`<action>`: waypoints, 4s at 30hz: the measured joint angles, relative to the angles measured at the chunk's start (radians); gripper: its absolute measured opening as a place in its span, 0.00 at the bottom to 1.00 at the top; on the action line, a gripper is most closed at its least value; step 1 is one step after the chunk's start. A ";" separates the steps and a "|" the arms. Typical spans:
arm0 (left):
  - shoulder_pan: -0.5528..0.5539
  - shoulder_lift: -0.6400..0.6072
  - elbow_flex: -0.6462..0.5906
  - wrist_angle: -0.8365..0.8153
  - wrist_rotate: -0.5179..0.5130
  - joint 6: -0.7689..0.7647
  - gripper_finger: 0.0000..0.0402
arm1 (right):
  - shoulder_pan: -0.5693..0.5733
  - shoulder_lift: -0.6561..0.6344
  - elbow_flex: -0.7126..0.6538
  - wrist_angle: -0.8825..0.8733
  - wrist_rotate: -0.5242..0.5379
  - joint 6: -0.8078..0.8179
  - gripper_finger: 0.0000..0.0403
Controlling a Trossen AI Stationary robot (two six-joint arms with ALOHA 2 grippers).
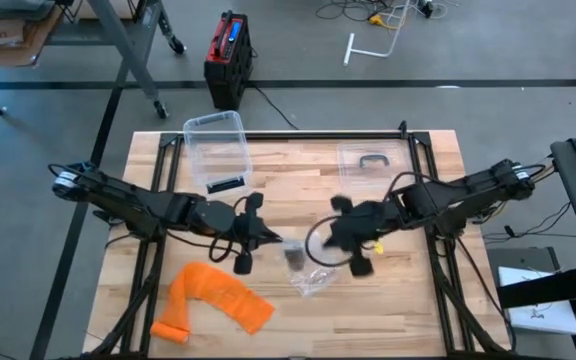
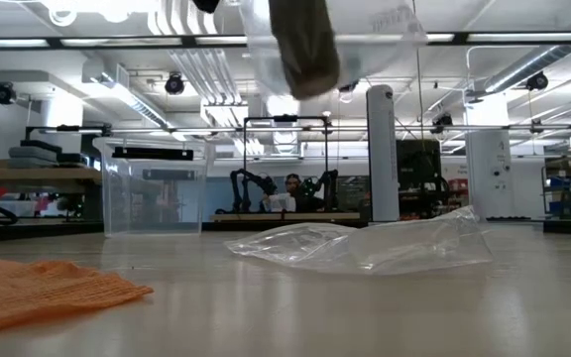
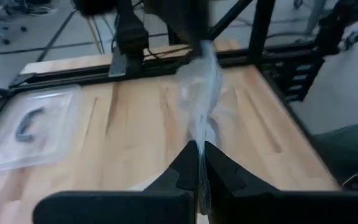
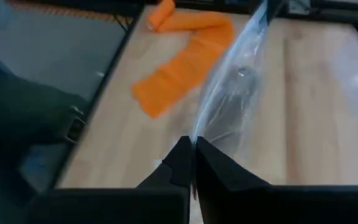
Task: Roll bandage
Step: Put the transparent zip bag with rolled brown bandage into the transparent container
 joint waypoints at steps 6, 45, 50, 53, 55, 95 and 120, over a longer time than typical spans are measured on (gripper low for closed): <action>0.045 0.044 0.025 -0.007 -0.020 0.006 0.00 | -0.077 0.001 0.015 -0.071 0.376 -0.003 0.01; 0.042 0.025 0.041 -0.194 -0.220 -0.009 0.48 | -0.317 0.044 0.014 -0.523 0.449 0.170 0.01; 0.042 0.025 0.040 -0.192 -0.222 -0.009 0.54 | -0.286 0.045 0.016 -0.364 -0.052 0.107 0.01; 0.042 0.025 0.040 -0.192 -0.222 -0.009 0.56 | -0.264 0.045 0.017 -0.244 -0.346 0.048 0.01; 0.042 0.025 0.040 -0.193 -0.222 -0.009 0.56 | -0.262 0.045 0.022 -0.225 -0.510 0.010 0.01; 0.132 0.341 0.194 0.231 -0.088 0.107 0.59 | -0.223 0.051 0.077 -0.333 0.020 -0.115 0.01; 0.159 0.442 0.335 -0.008 0.038 0.141 0.03 | -0.118 0.051 0.099 -0.312 0.021 -0.156 0.01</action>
